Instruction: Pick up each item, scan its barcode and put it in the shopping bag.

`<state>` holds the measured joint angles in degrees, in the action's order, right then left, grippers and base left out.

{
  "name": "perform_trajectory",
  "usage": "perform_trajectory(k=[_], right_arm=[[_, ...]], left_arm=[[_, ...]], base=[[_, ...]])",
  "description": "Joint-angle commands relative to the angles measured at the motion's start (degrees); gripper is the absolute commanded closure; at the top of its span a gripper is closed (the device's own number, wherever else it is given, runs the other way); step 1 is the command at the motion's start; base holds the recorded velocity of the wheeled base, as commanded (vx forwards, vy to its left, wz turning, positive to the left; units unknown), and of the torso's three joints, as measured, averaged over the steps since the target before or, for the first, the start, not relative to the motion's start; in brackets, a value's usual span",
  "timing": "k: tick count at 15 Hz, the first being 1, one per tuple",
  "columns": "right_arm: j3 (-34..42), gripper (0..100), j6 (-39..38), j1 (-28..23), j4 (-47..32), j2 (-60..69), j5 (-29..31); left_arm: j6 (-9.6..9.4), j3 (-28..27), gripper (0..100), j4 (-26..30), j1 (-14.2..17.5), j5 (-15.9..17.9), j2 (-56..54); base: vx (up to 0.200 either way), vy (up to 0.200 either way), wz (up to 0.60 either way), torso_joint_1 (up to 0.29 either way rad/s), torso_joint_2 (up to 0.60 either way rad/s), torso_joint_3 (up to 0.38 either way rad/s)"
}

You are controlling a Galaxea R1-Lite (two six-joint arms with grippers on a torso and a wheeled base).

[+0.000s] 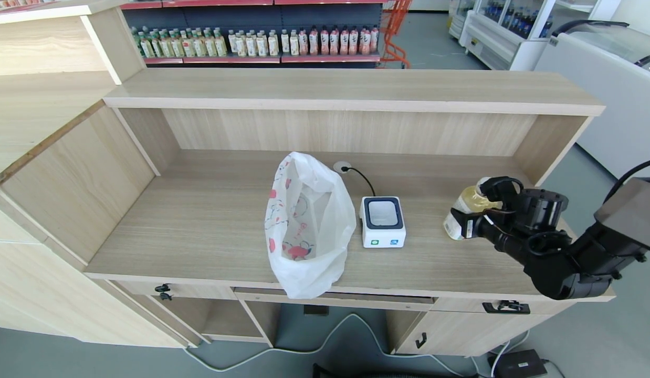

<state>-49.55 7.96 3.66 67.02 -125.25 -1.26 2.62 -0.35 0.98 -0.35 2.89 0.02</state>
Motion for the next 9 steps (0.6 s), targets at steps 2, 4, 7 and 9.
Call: perform_trajectory(k=[2, 4, 7, 9], right_arm=[[-3.53, 100, -8.22, 1.44, -16.57, 18.02, -3.40], [-6.70, 100, -15.26, 1.79, -31.96, 29.97, -10.52], [-5.90, 100, -25.80, 1.18, -44.26, 42.80, -29.33], [-2.12, 100, -33.62, 1.35, -45.05, 49.04, -41.81]], left_arm=[[0.02, 0.00, 0, -0.01, 0.00, 0.01, -0.02], [0.02, 0.00, 0, -0.01, 0.00, 0.01, -0.02], [0.02, 0.00, 0, -0.01, 0.00, 0.01, -0.02], [0.02, 0.00, 0, -0.01, 0.00, 0.01, -0.02]], base=[[0.000, 0.000, 0.00, 0.000, 0.00, 0.000], [0.000, 0.000, 0.00, 0.000, 0.00, 0.000], [0.000, 0.000, 0.00, 0.000, 0.00, 0.000], [0.000, 0.000, 0.00, 0.000, 0.00, 0.000]])
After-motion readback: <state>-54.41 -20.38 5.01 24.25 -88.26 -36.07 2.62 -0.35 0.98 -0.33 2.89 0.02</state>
